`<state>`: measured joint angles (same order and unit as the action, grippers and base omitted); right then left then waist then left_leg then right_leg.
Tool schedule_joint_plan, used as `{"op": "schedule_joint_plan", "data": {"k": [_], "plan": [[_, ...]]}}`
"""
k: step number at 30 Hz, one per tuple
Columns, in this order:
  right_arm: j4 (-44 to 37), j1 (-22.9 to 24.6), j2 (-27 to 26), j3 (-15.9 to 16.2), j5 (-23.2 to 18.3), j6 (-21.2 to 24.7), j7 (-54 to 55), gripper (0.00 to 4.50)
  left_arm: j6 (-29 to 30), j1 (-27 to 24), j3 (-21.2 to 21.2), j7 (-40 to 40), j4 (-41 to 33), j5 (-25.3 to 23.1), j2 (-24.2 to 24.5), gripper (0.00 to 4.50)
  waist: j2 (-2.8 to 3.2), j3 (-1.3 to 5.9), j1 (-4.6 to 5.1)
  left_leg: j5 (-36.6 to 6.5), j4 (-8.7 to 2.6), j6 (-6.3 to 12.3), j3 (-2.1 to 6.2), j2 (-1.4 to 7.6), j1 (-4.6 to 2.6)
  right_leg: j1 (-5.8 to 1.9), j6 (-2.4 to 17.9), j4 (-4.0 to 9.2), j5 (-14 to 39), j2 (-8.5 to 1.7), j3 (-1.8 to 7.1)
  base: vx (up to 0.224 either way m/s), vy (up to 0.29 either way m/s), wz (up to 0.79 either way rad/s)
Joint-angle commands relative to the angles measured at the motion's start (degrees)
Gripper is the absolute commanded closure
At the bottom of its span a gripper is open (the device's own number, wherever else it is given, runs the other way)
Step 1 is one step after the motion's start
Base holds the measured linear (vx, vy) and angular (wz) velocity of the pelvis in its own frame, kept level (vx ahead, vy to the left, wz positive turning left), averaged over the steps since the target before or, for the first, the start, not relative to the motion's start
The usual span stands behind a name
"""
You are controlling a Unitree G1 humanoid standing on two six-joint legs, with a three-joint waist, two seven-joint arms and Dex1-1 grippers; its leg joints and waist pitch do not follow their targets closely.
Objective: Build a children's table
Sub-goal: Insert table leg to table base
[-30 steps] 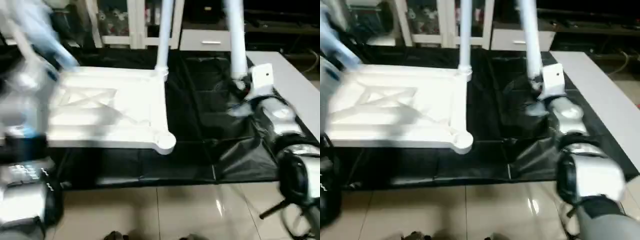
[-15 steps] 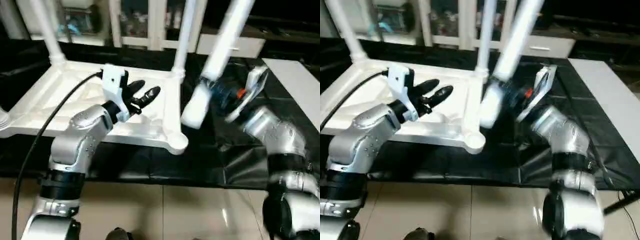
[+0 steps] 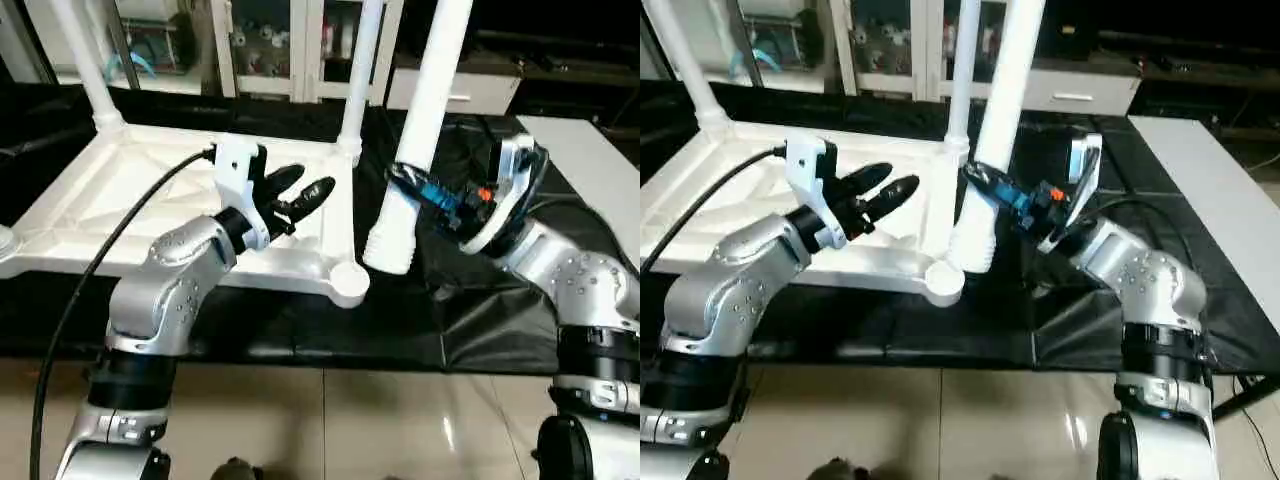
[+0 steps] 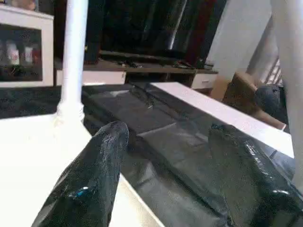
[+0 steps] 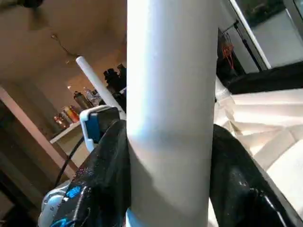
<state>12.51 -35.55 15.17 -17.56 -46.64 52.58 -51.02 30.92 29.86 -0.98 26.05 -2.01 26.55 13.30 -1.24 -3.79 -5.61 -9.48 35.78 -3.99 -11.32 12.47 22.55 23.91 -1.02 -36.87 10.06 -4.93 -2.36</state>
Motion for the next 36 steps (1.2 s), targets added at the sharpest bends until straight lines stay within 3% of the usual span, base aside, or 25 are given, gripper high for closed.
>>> {"op": "schedule_joint_plan", "data": {"k": [1,6,9,12,14,17,23,24,26,27,30,31,32,33,34,36], "plan": [[-1.6,-0.6,-0.1,-1.0,-0.8,1.1,0.5,2.68,1.0,0.3,-0.4,-0.3,-1.3,0.1,-0.2,1.42,-0.05,4.61,0.11,-14.2,-4.77,-3.42,0.65,0.28,-1.42,-2.11,8.2,5.26,17.2,-2.06,1.4,0.0,0.0,0.0],[-2.4,0.1,0.4,0.2,-2.0,1.6,1.3,2.68,1.6,0.7,-0.1,0.0,-1.7,0.9,-0.8,1.42,-0.02,4.76,0.19,-11.7,-4.66,-2.95,0.52,0.23,-1.32,-2.39,9.3,4.88,13.2,-1.99,1.42,0.0,0.0,0.0],[-3.3,0.4,0.5,1.0,-1.3,1.2,2.0,2.68,3.1,1.4,1.6,-0.5,-1.9,3.6,-2.5,1.42,0.1,4.77,0.2,-11.1,-4.62,-2.92,0.44,0.23,-1.37,-2.46,10.2,4.69,11.3,-1.96,1.43,0.0,0.0,0.0],[-4.4,0.9,0.5,4.8,5.2,-3.9,3.9,2.68,6.1,3.0,5.0,-2.0,-2.2,9.3,-5.4,1.24,0.0,4.74,0.18,-10.6,-4.54,-3.35,0.34,0.15,-1.22,-2.6,11.0,4.66,10.4,-2.03,1.45,0.0,0.0,0.0],[-4.8,1.5,1.0,10.2,12.9,-10.0,5.6,2.68,8.6,4.9,8.1,-5.4,-1.6,13.3,-8.0,1.06,0.03,4.54,0.2,-12.4,-4.59,-4.1,0.39,0.15,-1.31,-2.5,10.5,4.99,12.8,-2.1,1.47,0.0,0.0,0.0],[-5.4,1.8,0.7,12.9,15.9,-12.8,6.6,2.68,9.8,6.4,9.5,-7.4,-1.1,15.5,-9.7,1.01,0.0,4.45,0.26,-13.6,-4.64,-4.07,0.5,0.04,-1.29,-2.55,9.5,5.27,15.4,-2.11,1.49,0.0,0.0,0.0],[-8.8,2.1,-0.1,17.9,19.3,-15.8,8.1,2.68,9.2,9.3,10.2,-9.2,1.4,15.0,-12.0,0.39,0.15,4.55,0.41,-13.3,-4.8,-2.85,0.78,0.11,-1.25,-2.6,8.1,5.32,13.8,-1.92,1.47,0.0,0.0,0.0],[-9.1,2.3,0.1,19.2,21.0,-17.1,8.2,2.68,9.6,9.5,10.0,-9.8,2.0,14.6,-12.2,0.39,0.51,4.59,0.4,-13.1,-4.79,-2.76,0.81,0.11,-1.31,-2.59,8.4,5.19,12.9,-1.9,1.47,0.0,0.0,0.0],[-9.4,2.5,0.2,20.1,22.0,-17.9,8.3,2.68,9.9,9.6,9.7,-10.3,2.6,14.1,-12.2,0.17,0.25,4.6,0.51,-12.8,-4.76,-2.64,0.71,0.02,-1.23,-2.69,8.8,5.2,11.6,-1.82,1.48,0.0,0.0,0.0],[-9.7,2.6,0.8,21.8,24.6,-19.9,8.7,2.68,10.0,9.8,9.5,-11.1,3.2,13.6,-12.4,0.17,0.67,4.69,0.5,-12.4,-4.74,-2.57,0.78,0.04,-1.31,-2.7,9.0,5.06,10.8,-1.81,1.49,0.0,0.0,0.0],[-10.0,2.8,1.5,23.9,27.8,-22.3,9.6,2.68,10.1,10.1,9.3,-12.5,4.1,12.7,-12.6,0.17,0.56,4.76,0.53,-11.9,-4.72,-2.62,0.74,0.05,-1.29,-2.85,9.6,4.99,8.6,-1.75,1.47,0.0,0.0,0.0],[-10.2,3.0,2.0,26.1,31.1,-24.7,11.2,2.68,9.7,10.5,9.9,-13.0,4.7,12.9,-13.1,0.17,0.75,4.81,0.52,-11.4,-4.63,-2.75,0.79,0.09,-1.25,-2.83,9.8,4.92,7.6,-1.81,1.45,0.0,0.0,0.0],[-10.3,3.2,1.9,26.7,32.0,-25.3,11.9,2.68,9.5,10.8,10.2,-13.1,4.9,13.3,-13.4,0.17,0.62,4.78,0.54,-11.2,-4.58,-2.77,0.7,0.0,-1.29,-2.79,9.9,4.96,7.3,-1.69,1.44,0.0,0.0,0.0],[-10.3,3.1,1.9,27.3,33.9,-26.5,13.8,2.68,9.2,11.1,10.5,-12.9,4.9,13.7,-13.5,0.17,0.87,4.84,0.49,-11.1,-4.6,-2.67,0.76,0.01,-1.26,-2.9,10.4,4.81,6.7,-1.85,1.46,0.0,0.0,0.0],[-10.3,3.0,1.9,27.5,34.5,-26.9,14.5,2.68,9.1,11.2,10.6,-12.8,4.9,13.8,-13.6,0.47,0.78,4.88,0.58,-10.9,-4.56,-2.59,0.73,-0.03,-1.24,-2.92,10.5,4.78,6.2,-1.77,1.45,0.0,0.0,0.0],[-10.0,2.7,1.7,27.9,35.9,-28.4,15.5,2.68,9.3,11.3,11.3,-13.2,4.9,14.6,-13.8,0.54,0.75,4.82,0.57,-11.3,-4.56,-2.43,0.68,-0.08,-1.25,-2.93,10.9,4.72,6.0,-1.74,1.46,0.0,0.0,0.0]]}}
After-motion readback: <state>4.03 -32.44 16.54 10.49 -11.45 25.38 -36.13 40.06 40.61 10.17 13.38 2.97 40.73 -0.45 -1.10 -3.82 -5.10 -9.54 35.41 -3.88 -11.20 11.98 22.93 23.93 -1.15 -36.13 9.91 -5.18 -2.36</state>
